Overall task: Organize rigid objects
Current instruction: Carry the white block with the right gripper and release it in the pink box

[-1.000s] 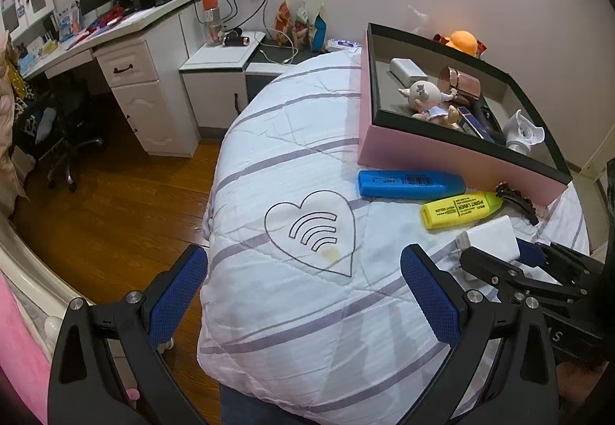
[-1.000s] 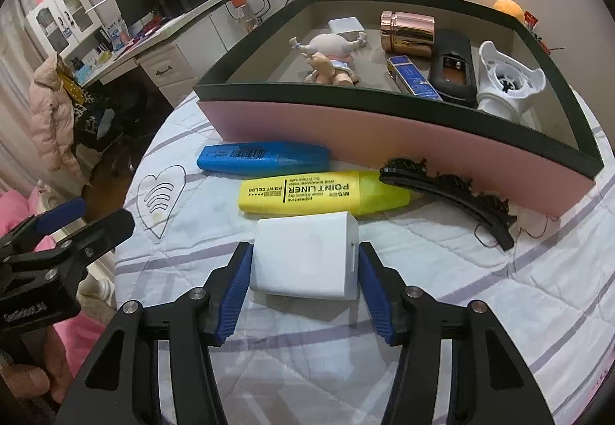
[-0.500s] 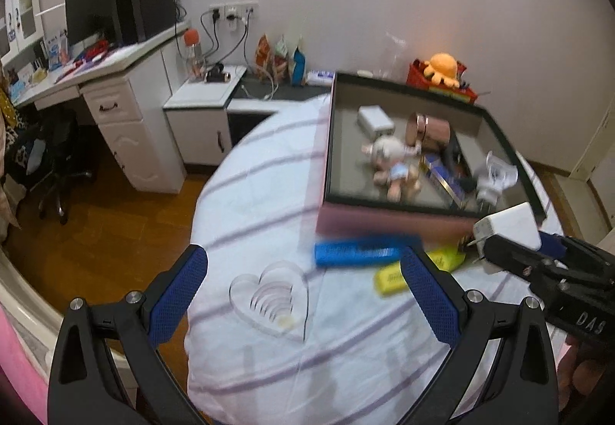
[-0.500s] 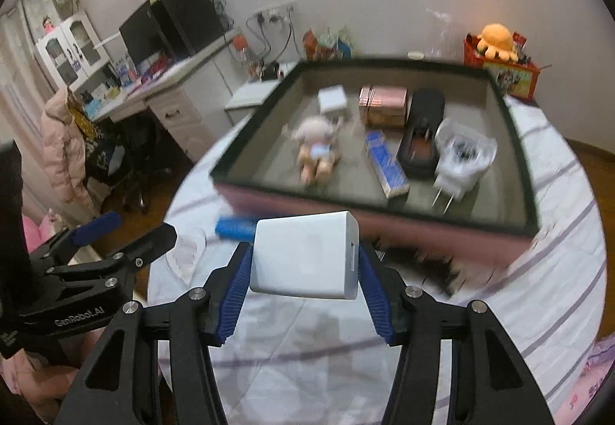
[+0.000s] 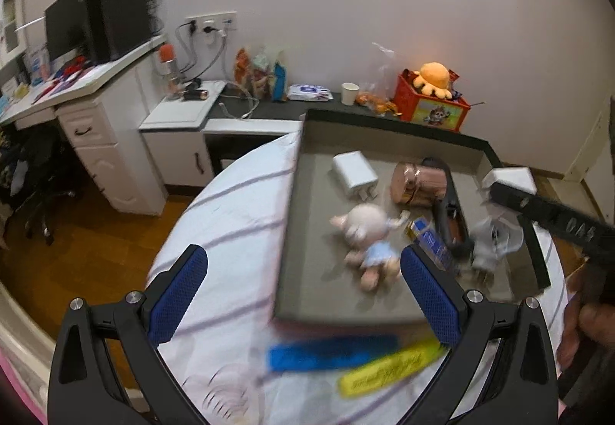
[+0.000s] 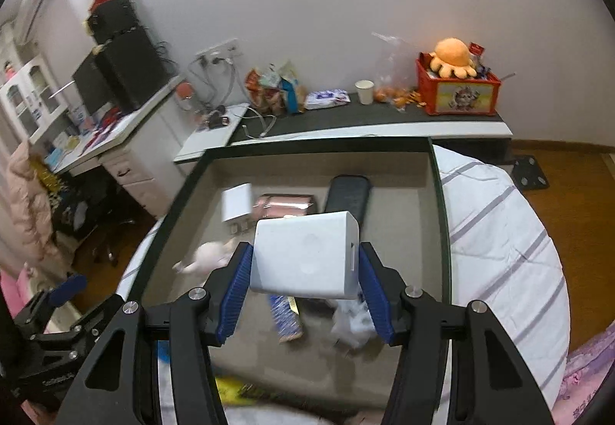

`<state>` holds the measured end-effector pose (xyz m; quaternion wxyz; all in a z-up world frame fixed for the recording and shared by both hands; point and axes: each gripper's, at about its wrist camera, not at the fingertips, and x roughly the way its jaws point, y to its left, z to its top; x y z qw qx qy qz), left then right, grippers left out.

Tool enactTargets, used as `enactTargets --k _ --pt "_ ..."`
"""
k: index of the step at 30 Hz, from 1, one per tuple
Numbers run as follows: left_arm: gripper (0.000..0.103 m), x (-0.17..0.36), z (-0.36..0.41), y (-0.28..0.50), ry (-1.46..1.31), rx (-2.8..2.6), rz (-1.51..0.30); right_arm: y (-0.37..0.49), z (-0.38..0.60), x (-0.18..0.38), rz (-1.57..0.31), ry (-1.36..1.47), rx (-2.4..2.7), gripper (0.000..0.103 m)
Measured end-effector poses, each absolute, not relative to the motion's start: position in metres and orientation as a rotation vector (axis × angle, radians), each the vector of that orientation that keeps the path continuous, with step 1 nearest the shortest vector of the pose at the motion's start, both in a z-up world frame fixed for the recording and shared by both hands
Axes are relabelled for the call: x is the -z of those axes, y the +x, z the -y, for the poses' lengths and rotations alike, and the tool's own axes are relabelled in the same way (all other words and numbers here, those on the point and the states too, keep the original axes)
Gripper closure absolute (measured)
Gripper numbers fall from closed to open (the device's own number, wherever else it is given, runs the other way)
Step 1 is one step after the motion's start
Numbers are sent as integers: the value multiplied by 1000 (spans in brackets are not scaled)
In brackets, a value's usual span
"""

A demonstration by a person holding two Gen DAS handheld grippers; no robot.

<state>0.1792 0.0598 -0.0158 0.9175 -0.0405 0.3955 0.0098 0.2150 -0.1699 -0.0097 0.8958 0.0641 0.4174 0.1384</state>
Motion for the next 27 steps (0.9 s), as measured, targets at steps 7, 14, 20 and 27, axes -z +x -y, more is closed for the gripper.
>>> enactTargets --k 7,14,20,27 --pt "1 24 -35 243 -58 17 -850 260 185 31 -926 159 -253 47" --pt "1 33 -30 270 -71 33 -882 286 202 48 -998 194 -181 47" --pt "1 34 -33 273 -78 43 -882 293 190 50 -1023 121 -90 47" --pt "1 34 -42 264 -100 40 -878 289 183 47 -1021 76 -73 25"
